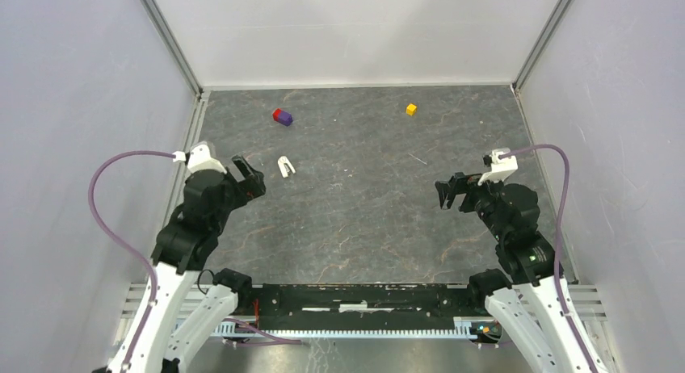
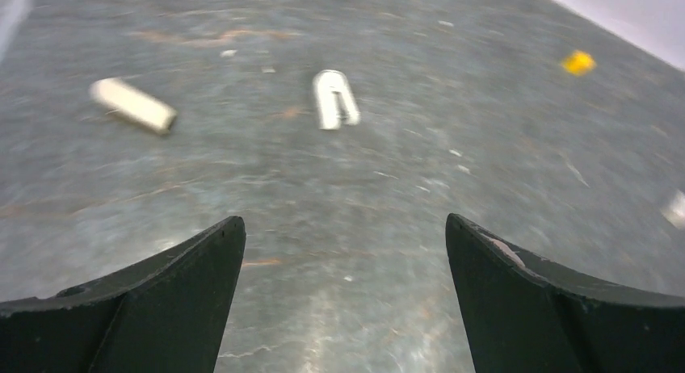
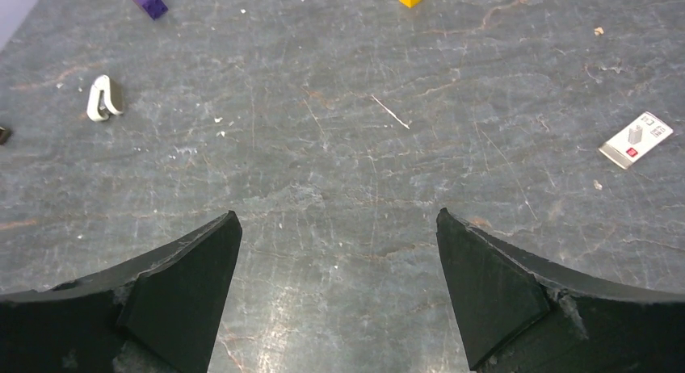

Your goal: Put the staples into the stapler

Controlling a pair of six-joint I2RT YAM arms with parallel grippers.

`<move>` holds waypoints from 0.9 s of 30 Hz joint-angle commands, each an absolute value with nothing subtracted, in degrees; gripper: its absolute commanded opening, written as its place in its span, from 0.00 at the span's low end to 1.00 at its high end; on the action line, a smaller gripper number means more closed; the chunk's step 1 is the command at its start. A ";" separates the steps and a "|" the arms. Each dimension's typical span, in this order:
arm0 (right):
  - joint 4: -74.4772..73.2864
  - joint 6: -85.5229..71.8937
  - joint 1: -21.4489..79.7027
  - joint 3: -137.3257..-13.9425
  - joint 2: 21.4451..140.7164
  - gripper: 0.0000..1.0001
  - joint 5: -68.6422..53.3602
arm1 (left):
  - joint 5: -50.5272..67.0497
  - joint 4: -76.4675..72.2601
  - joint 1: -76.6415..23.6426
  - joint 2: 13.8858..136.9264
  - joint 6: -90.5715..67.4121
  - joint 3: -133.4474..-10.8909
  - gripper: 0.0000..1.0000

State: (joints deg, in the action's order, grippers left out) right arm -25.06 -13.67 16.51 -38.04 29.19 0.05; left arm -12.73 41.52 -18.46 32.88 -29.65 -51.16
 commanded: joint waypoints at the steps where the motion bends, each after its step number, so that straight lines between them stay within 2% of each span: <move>1: -19.27 -16.29 16.65 -35.20 26.74 0.98 -3.78 | -37.18 46.25 -17.92 40.72 -39.65 -52.44 1.00; 7: -14.78 -18.96 16.65 -31.62 23.80 0.98 -10.68 | -46.24 41.24 -12.27 47.12 -42.39 -51.61 0.97; 17: -12.51 -19.16 16.70 -30.08 21.48 0.98 -18.74 | -29.77 33.30 7.25 68.24 -42.71 -54.05 0.95; 22: -11.98 -19.01 16.64 -29.54 21.12 0.98 -19.24 | -25.70 26.70 10.42 76.73 -44.57 -53.81 0.85; 27: -11.73 -18.61 16.61 -30.70 20.99 0.98 -19.69 | -25.38 24.97 12.11 85.64 -45.26 -55.10 0.82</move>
